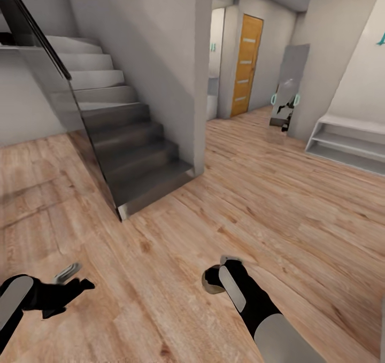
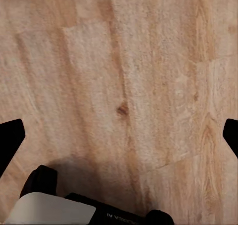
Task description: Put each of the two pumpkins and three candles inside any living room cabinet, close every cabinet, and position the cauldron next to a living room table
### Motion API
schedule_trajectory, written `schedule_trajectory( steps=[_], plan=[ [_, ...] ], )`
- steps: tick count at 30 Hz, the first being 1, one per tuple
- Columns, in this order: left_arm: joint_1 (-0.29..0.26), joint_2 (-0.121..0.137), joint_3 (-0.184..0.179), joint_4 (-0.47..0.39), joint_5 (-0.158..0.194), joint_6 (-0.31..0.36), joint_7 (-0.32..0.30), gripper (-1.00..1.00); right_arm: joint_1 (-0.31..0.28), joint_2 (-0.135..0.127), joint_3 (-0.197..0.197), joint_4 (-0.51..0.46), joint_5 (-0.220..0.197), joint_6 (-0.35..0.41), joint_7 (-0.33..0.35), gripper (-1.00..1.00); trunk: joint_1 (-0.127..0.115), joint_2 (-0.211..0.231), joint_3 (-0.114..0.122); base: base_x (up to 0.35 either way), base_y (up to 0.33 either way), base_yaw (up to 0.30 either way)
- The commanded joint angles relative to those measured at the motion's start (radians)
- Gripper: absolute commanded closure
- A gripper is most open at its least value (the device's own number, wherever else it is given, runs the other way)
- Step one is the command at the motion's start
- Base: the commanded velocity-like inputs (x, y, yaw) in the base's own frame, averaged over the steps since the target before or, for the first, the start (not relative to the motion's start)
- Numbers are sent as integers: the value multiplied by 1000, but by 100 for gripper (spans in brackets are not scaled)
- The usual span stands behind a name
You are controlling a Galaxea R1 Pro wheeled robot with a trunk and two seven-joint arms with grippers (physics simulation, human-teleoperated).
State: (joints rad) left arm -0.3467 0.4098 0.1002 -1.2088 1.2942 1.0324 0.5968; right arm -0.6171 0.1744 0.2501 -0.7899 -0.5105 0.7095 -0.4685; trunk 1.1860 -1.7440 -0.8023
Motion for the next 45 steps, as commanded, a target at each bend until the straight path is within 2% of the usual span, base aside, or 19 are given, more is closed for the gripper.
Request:
schedule_trajectory(
  steps=[1, 4, 11, 30, 41, 43, 45],
  plan=[
    [0, -1, -2, 1, 0, 0, 10, -100, 0, 0, 0, 0, -1, -1, 1, 100, -4, 7, 2, 0, 0, 238],
    [1, -4, -7, 2, 0, 0, 35, -100, -4, 0, 0, 0, -2, -1, 1, 100, -15, 28, 8, 0, 0, 227],
    [0, -5, -38, 7, -1, -4, 57, -100, -14, 0, -2, 4, -4, -4, -1, 100, -15, 28, 1, 0, 0, 219],
    [0, -5, -40, 8, -1, -2, 55, -100, -15, 0, 1, 4, -3, -2, -40, 100, -15, 28, -18, -69, 44, 234],
    [0, -5, -40, 8, -2, -2, 55, -100, -13, 0, 6, 1, -1, 26, -38, 100, -15, 28, -30, 72, 213, 204],
    [0, -5, -40, 8, -2, -2, 56, -100, -12, 0, 29, -1, 0, 29, -38, 100, -15, 28, -30, 192, 244, 41],
    [0, -5, -40, 8, -2, -3, 56, -100, -13, 0, 75, -1, 0, 25, -39, 100, -15, 28, -30, 240, 234, 15]
  ],
)
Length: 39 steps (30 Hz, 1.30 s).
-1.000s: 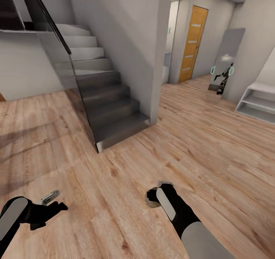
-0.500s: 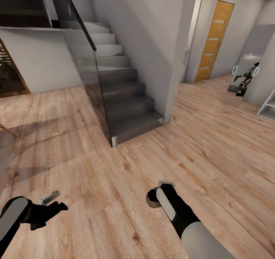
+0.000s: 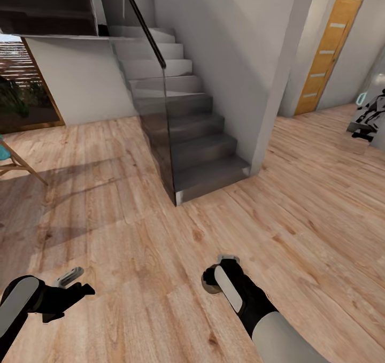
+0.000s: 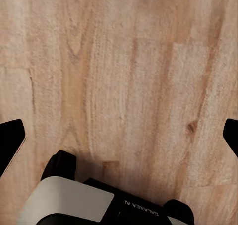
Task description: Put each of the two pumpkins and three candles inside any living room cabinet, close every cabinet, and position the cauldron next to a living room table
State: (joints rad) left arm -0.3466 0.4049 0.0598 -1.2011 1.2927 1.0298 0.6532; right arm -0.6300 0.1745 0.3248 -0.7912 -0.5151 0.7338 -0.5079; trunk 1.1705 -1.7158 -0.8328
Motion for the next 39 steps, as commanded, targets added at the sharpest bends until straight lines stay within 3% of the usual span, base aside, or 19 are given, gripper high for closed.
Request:
schedule_trajectory(
  steps=[1, 10, 26, 39],
  plan=[
    [0, 0, 0, 0, 0, 0, 0, -100, 0, 0, 11, 0, 4, 0, 0, 100, 0, 0, 0, 259, 227, 7],
    [0, 0, 0, 0, 1, 0, 0, -100, 0, 0, 31, 0, 2, 1, 0, 100, 0, 0, 0, 126, 109, 131],
    [0, -2, 0, -1, 1, -2, 0, -100, 0, 0, 35, 1, 2, 13, 0, 100, 0, 0, -2, -195, 2, 284],
    [1, -3, -1, -2, 0, -4, 32, -100, -2, 0, 35, 2, 3, 13, -1, 100, -50, 91, 34, -2, 0, 286]
  ],
)
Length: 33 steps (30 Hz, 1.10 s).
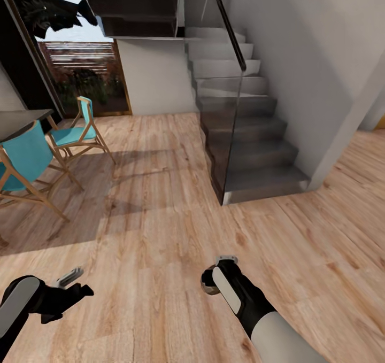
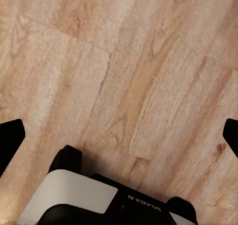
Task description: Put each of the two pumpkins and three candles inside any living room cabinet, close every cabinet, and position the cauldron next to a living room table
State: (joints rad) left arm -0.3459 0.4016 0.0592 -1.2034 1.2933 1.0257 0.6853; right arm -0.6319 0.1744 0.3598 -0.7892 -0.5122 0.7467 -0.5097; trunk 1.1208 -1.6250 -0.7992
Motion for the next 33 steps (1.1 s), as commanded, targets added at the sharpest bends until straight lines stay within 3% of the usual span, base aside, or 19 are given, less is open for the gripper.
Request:
schedule_trajectory(
  steps=[1, 6, 9, 13, 14, 21, 33],
  plan=[
    [0, -4, 0, 0, 0, 0, 17, -100, 0, 0, 0, 0, -1, -1, 1, 100, -4, 7, 3, 0, 0, 286],
    [-1, -60, -37, -2, -19, -1, 176, -100, 0, 0, -4, 5, -2, -3, 0, 100, -23, 42, 16, 0, 0, 286],
    [-1, -104, -59, -1, -87, -1, 222, -100, 0, 0, -7, 7, -2, -6, 1, 100, -35, 63, 24, 0, 0, 286],
    [-1, -163, -66, 1, -191, -1, 233, -100, 0, 0, -10, 10, -3, -8, 3, 100, -50, 91, 33, 0, 0, 278],
    [-1, -169, -66, 1, -201, -1, 233, -100, 0, 0, -10, 11, -3, -8, 3, 100, -54, 98, 35, 0, 0, 272],
    [-8, -180, -66, 2, -217, -5, 230, -100, 0, 0, -10, 11, -3, -9, 5, 100, -81, 147, 51, 0, 0, 269],
    [-17, -175, -55, 5, -205, -5, 224, -100, 0, 0, -10, 11, -1, -9, 6, 100, -127, 231, 78, 0, 0, 268]
  ],
)
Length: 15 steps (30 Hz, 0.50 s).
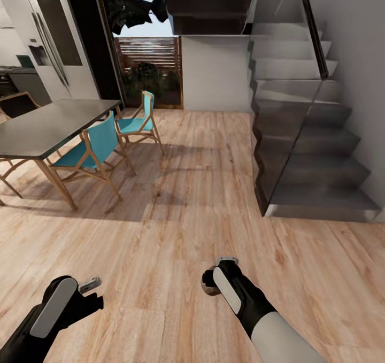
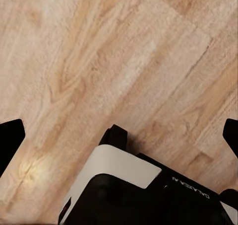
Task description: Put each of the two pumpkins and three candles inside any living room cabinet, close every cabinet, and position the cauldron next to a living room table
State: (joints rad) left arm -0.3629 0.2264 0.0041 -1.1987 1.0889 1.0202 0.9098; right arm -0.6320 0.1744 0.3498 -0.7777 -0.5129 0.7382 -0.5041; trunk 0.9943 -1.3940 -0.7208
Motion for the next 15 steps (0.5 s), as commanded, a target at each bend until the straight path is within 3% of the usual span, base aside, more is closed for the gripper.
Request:
schedule_trajectory(
  steps=[1, 3, 5, 7, 10, 15],
  plan=[
    [-1, 1, 9, 0, 1, 0, 0, -100, 0, 0, 0, 0, 1, -1, 1, 100, -4, 7, 2, 0, 0, 268],
    [-2, 2, 31, 1, 1, 0, -6, -100, 0, 0, 0, 0, 1, -1, 2, 100, -12, 21, 7, 0, 0, 268],
    [-3, 4, 78, 1, 2, 3, -64, -100, 0, 0, 0, 0, 2, -2, 2, 100, -19, 35, 11, 0, 0, 268],
    [-4, 9, 98, 1, -4, 4, -144, -100, 0, 0, 0, 0, 2, -2, 3, 100, -27, 49, 16, 0, 0, 267],
    [-4, 16, 109, 1, -11, 4, -217, -100, 0, 0, 1, 0, 2, -2, 4, 100, -38, 70, 23, 0, 0, 267],
    [-4, 17, 112, 1, -13, 5, -243, -100, 0, 0, 4, 0, 2, -22, 5, 100, -58, 105, 34, 0, 0, 265]
  ],
)
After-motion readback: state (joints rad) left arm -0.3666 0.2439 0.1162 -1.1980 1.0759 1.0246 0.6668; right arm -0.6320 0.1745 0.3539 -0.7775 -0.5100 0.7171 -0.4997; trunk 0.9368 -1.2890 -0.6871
